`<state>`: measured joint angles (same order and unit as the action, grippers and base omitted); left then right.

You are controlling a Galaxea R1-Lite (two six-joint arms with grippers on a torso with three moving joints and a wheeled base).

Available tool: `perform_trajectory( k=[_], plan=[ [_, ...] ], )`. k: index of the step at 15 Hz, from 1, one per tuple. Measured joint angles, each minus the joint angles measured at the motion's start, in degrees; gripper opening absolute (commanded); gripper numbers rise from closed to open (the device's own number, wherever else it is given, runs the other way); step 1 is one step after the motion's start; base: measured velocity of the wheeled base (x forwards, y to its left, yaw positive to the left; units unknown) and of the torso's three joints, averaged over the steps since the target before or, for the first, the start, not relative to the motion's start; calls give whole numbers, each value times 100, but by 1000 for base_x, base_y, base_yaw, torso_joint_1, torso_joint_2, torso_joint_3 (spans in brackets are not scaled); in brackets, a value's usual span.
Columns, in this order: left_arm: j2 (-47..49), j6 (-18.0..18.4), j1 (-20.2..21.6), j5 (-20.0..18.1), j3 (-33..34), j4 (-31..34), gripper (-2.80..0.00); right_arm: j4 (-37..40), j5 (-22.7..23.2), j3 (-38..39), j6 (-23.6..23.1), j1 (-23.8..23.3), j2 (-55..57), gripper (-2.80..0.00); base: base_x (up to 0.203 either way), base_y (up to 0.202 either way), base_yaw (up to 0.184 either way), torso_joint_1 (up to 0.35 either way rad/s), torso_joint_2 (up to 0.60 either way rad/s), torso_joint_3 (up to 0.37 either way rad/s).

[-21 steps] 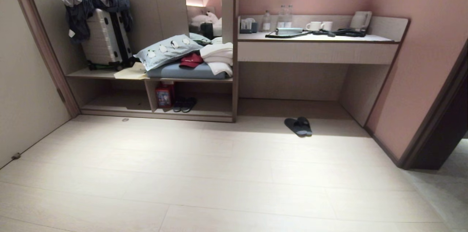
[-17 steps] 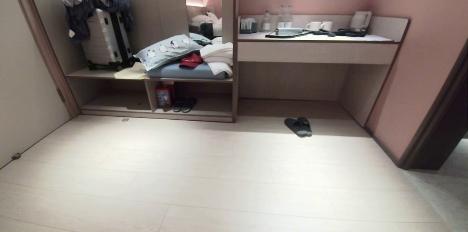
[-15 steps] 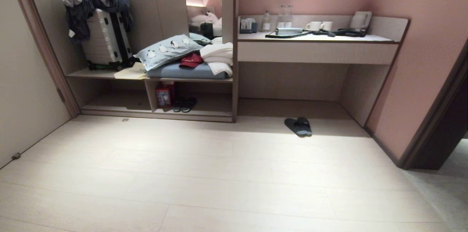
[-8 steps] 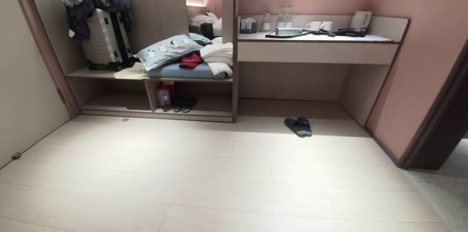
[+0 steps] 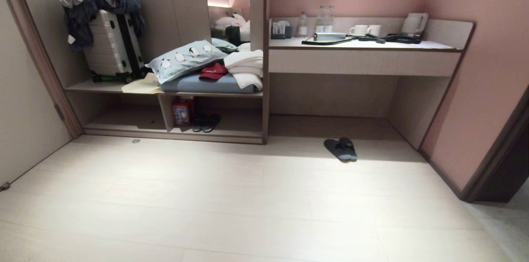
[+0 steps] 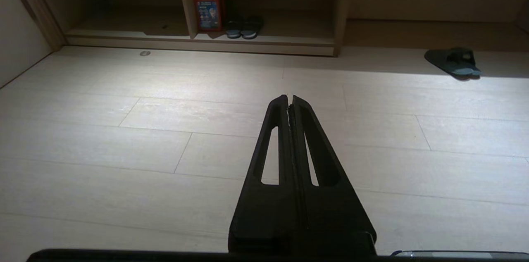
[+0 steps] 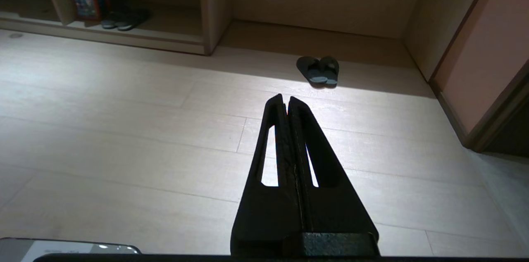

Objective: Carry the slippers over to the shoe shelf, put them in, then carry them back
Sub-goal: Pick up the slippers on the floor

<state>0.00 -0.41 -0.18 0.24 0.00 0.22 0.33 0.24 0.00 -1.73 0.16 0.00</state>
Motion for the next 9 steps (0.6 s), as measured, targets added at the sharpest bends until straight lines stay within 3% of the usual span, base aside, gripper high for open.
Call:
perform_trajectory(
  k=[9],
  plan=[
    [0, 1, 2, -2, 0, -1, -280, 1, -2, 0, 0, -1, 0, -280, 196, 0, 0, 2, 3, 1]
  ],
)
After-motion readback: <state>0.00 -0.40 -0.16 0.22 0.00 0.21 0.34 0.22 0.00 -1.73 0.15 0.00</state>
